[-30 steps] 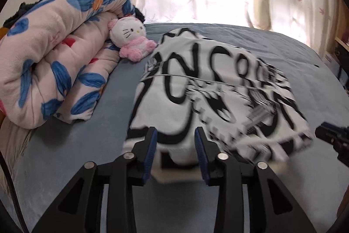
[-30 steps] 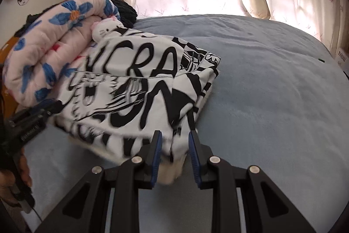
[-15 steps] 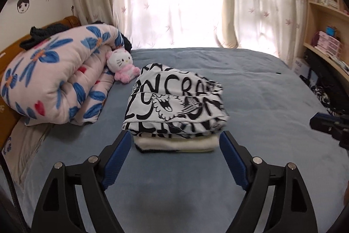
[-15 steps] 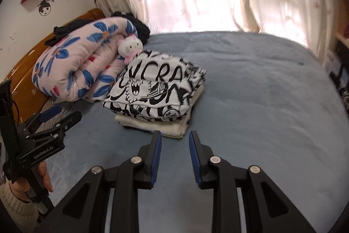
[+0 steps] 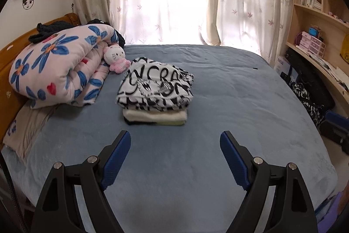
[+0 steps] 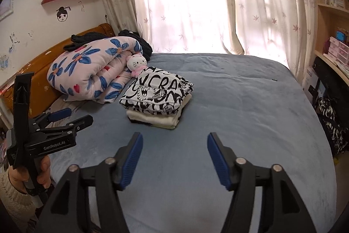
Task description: Fold large clothes
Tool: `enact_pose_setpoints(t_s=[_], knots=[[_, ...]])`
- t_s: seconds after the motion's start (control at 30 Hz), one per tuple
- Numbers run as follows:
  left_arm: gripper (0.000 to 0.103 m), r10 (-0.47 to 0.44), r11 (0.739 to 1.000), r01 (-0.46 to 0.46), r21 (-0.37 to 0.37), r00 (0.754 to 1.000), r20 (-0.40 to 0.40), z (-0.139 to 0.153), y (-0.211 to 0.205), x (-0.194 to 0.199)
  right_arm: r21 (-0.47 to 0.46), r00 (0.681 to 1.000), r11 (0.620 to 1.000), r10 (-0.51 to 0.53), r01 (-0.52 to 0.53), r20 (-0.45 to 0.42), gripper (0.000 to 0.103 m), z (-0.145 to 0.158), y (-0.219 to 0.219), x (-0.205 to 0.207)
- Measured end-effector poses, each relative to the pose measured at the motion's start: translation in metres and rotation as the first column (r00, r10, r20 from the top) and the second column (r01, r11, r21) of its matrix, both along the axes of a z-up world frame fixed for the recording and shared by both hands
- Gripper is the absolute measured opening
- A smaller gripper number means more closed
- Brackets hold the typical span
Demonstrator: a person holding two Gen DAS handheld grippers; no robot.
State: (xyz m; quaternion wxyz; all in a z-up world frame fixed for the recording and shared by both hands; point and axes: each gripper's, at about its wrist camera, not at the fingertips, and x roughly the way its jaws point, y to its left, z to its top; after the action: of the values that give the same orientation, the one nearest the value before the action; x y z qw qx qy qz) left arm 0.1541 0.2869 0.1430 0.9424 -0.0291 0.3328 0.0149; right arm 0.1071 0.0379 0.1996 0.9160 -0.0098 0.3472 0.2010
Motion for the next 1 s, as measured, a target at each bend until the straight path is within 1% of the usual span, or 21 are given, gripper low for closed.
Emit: enact_pose_setpoints(t_s=[0.07, 0.17, 0.23, 0.3, 0.4, 0.47, 0.57, 0.67, 0.83, 0.93, 1.0], knots=[[0.084, 0.004, 1.0, -0.004, -0.001, 1.0, 0.0, -0.012, -0.011, -0.015, 0.008, 1.0, 1.0, 0.001, -0.001, -0.016, 0.063, -0.012, -0.005, -0.012], [0.084, 0.016, 1.0, -0.016, 0.006, 1.0, -0.009, -0.042, -0.029, -0.035, 0.003, 0.999, 1.0, -0.027, 0.027, -0.034, 0.063, -0.038, -0.016, -0.035], [0.084, 0.024, 1.0, -0.024, 0.007, 0.999, -0.033, -0.064, -0.04, -0.047, -0.008, 0.998, 0.998, -0.06, 0.06, -0.035, 0.063, -0.059, -0.023, -0.05], [0.084, 0.02, 1.0, -0.021, -0.01, 0.997, -0.071, -0.09, -0.053, -0.057, -0.022, 0.993, 0.994, -0.105, 0.104, -0.044, 0.063, -0.081, -0.029, -0.061], [0.084, 0.027, 0.999, -0.031, -0.034, 0.993, -0.116, -0.12, -0.07, -0.068, -0.034, 0.987, 0.988, -0.153, 0.151, -0.051, 0.063, -0.108, -0.033, -0.072], [0.084, 0.044, 0.998, -0.048, -0.029, 0.992, -0.116, -0.131, -0.078, -0.074, -0.062, 0.981, 0.981, -0.188, 0.186, -0.039, 0.063, -0.122, -0.033, -0.077], [0.084, 0.05, 0.999, -0.051, -0.009, 0.994, -0.096, -0.143, -0.09, -0.081, -0.107, 0.967, 0.962, -0.253, 0.251, -0.004, 0.063, -0.14, -0.034, -0.083], [0.084, 0.046, 0.999, -0.048, -0.012, 0.993, -0.105, -0.152, -0.097, -0.085, -0.125, 0.959, 0.952, -0.283, 0.28, 0.001, 0.063, -0.155, -0.036, -0.087], [0.084, 0.039, 0.999, -0.041, -0.011, 0.99, -0.137, -0.164, -0.102, -0.08, -0.131, 0.958, 0.953, -0.282, 0.273, -0.05, 0.063, -0.177, -0.038, -0.086], [0.084, 0.029, 0.999, -0.033, -0.027, 0.987, -0.161, -0.169, -0.104, -0.077, -0.131, 0.958, 0.955, -0.277, 0.266, -0.071, 0.063, -0.185, -0.038, -0.085], [0.084, 0.03, 0.999, -0.034, -0.023, 0.985, -0.167, -0.171, -0.105, -0.075, -0.124, 0.96, 0.959, -0.268, 0.256, -0.087, 0.063, -0.189, -0.038, -0.084]])
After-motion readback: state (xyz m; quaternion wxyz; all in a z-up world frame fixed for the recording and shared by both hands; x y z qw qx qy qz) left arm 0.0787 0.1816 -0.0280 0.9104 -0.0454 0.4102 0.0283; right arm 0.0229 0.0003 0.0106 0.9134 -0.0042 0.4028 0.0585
